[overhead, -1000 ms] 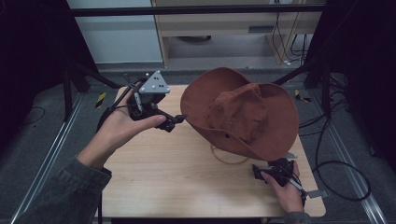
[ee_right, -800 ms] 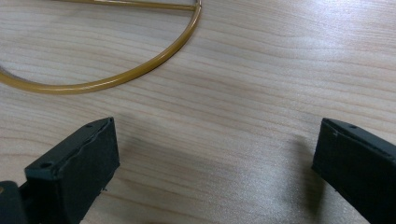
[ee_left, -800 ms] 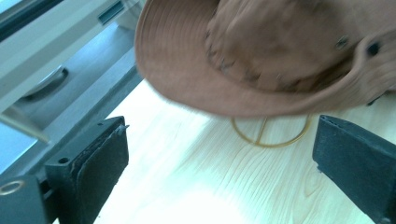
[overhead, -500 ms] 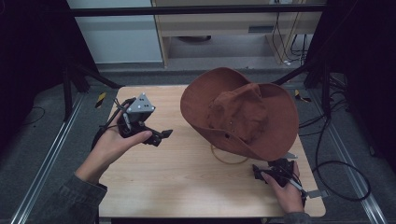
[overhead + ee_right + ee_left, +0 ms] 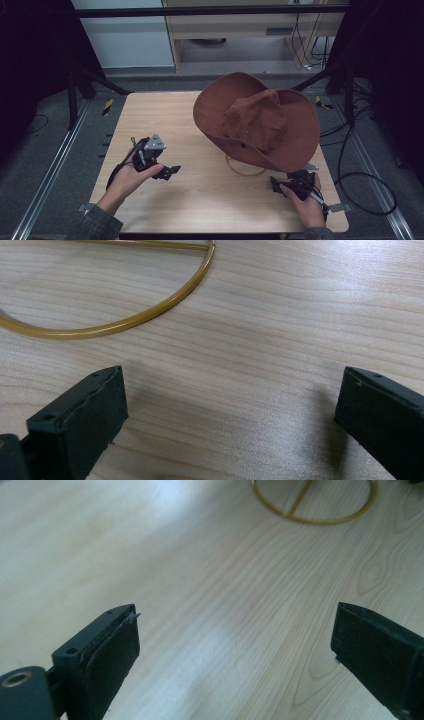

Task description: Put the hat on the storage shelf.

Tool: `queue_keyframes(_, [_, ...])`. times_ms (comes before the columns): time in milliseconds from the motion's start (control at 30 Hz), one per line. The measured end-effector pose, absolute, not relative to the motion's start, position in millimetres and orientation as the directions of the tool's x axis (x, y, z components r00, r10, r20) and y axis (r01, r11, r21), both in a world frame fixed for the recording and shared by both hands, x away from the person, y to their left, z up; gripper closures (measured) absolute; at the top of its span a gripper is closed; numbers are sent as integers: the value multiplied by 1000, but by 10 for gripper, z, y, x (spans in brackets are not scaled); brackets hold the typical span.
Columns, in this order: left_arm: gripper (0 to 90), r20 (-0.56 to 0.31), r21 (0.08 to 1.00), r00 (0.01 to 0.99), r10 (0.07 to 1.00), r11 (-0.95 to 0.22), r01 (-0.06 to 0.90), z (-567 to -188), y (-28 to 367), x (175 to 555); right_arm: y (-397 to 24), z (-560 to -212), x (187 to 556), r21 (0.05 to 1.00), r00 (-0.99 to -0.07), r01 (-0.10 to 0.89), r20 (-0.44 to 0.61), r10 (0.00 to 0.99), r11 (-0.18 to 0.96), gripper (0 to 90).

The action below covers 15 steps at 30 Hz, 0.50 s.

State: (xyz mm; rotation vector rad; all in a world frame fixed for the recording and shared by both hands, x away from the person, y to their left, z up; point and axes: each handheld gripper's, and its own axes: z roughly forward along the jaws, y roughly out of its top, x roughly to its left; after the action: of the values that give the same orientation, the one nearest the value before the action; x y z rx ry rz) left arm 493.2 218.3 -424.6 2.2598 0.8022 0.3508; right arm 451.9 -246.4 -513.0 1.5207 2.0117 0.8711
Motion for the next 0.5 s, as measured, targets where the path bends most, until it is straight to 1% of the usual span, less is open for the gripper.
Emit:
queue_keyframes(33, [51,10,694,764,645,-554,459,-4321,2210,4928,-2464,-5130,4519,725,-276,663,8,961,185,5])
queue_keyframes(100, [53,20,685,750,661,-555,471,-4437,2266,4919,-2464,-5130,4519,725,-276,663,8,961,185,5])
queue_keyframes(200, [52,10,683,734,679,-541,491,-4552,2350,4911,-2464,-5130,4518,725,-276,663,7,961,185,5])
queue_keyframes(367, [46,3,681,709,705,-520,515,-4679,2507,4903,-2464,-5129,4515,724,-274,665,9,962,183,5])
queue_keyframes(500, [40,13,691,696,718,-510,513,-4714,2599,4901,-2463,-5129,4515,724,-273,665,9,962,183,5])
